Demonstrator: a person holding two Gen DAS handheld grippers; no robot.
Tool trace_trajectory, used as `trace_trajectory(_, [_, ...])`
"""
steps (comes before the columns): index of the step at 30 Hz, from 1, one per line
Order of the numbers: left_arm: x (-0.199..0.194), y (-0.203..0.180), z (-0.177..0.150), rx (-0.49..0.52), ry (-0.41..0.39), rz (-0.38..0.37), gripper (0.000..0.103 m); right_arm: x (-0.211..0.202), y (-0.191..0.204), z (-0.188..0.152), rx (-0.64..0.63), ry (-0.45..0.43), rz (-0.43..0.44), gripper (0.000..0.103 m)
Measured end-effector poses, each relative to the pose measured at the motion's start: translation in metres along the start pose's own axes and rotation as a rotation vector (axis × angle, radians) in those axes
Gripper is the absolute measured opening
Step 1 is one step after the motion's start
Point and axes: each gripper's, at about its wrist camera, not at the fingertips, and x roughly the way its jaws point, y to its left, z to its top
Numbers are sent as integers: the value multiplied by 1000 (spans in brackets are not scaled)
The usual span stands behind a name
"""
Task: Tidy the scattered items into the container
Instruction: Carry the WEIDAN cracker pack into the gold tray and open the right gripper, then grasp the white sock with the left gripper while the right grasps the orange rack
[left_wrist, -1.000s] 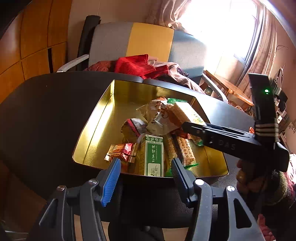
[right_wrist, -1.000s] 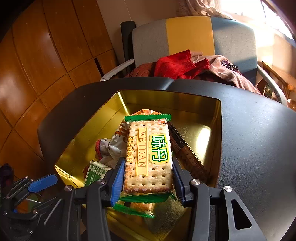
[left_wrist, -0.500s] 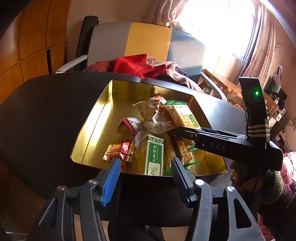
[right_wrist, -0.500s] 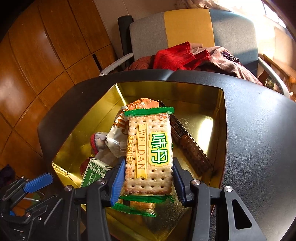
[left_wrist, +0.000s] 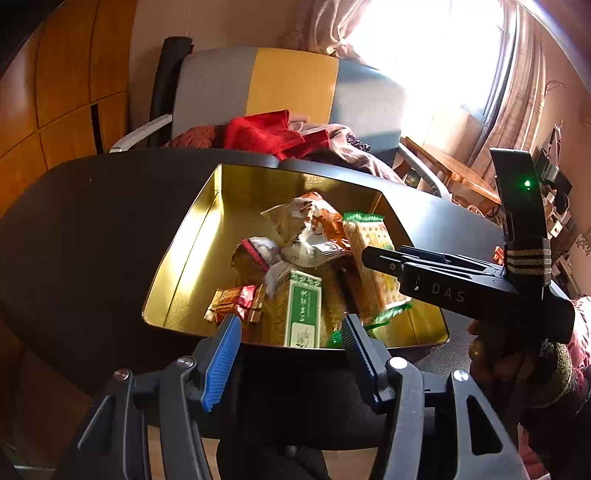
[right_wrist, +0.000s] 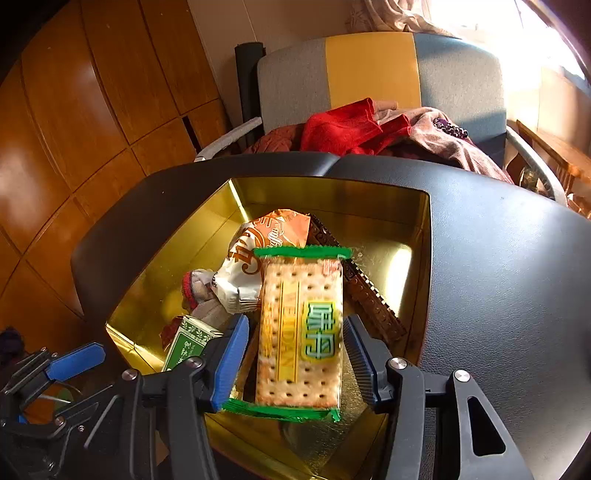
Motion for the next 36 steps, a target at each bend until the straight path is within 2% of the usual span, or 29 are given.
trace_trajectory(9, [0,-35,19,99,-23,-39,58,-26,-30,-2,75,-60,-18,55])
trace_trajectory(15, [8,-76,31,191,-21,-95,58,-51,-72,-8,156,-106,-85,55])
trace_trajectory(20, [20,-125,41,274,-3,-170,58,-78,-131,-22,250,-132,-193,55])
trace_trajectory(29, [63,-234,43,427,83,-305,58,-148,-276,-70,482,-162,-444,55])
trace_trajectory(36, [106,-307,43,476,169,-370,58,-172,-352,-80,525,-143,-548,55])
